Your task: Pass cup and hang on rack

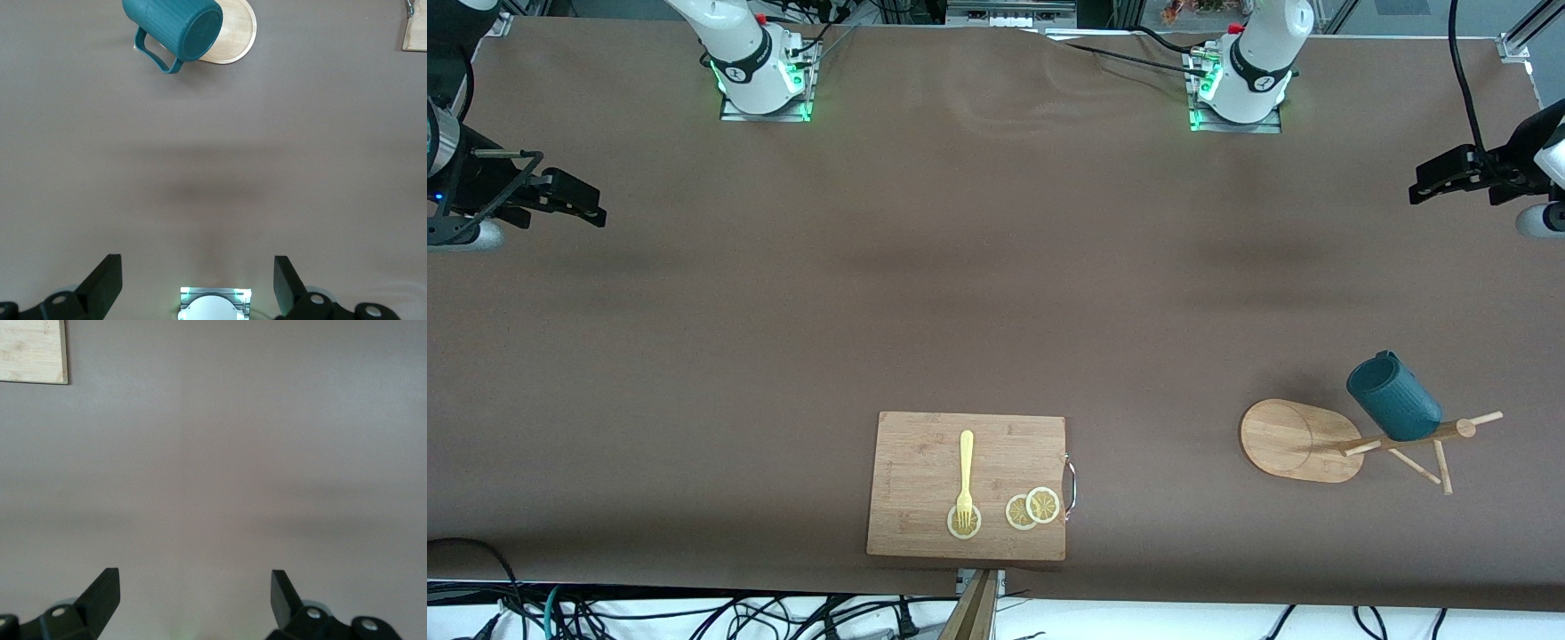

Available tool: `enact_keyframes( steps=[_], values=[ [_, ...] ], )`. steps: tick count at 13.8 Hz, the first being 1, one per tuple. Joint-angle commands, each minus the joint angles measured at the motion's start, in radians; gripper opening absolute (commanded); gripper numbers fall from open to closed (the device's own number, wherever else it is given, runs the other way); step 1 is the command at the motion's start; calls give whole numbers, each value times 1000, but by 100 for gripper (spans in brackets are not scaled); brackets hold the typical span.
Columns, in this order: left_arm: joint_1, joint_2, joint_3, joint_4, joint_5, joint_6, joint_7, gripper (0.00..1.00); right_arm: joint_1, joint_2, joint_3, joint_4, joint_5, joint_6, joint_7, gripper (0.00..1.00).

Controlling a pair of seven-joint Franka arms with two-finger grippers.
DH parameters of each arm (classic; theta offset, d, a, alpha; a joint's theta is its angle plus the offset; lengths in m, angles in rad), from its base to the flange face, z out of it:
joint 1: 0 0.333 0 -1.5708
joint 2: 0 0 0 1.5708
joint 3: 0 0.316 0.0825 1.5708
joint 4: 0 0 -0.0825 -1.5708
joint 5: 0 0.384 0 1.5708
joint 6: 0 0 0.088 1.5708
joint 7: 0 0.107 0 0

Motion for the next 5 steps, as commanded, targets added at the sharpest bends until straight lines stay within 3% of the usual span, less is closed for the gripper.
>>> enact_keyframes(
  steps=[1,5],
  values=[
    [-5,20,9,16,-6,1,-11,100,-1,-3,1,2,17,-10,-7,100],
    [-3,46,7,49,-3,-9,-11,100,-1,-5,2,2,17,-10,-7,100]
  ],
)
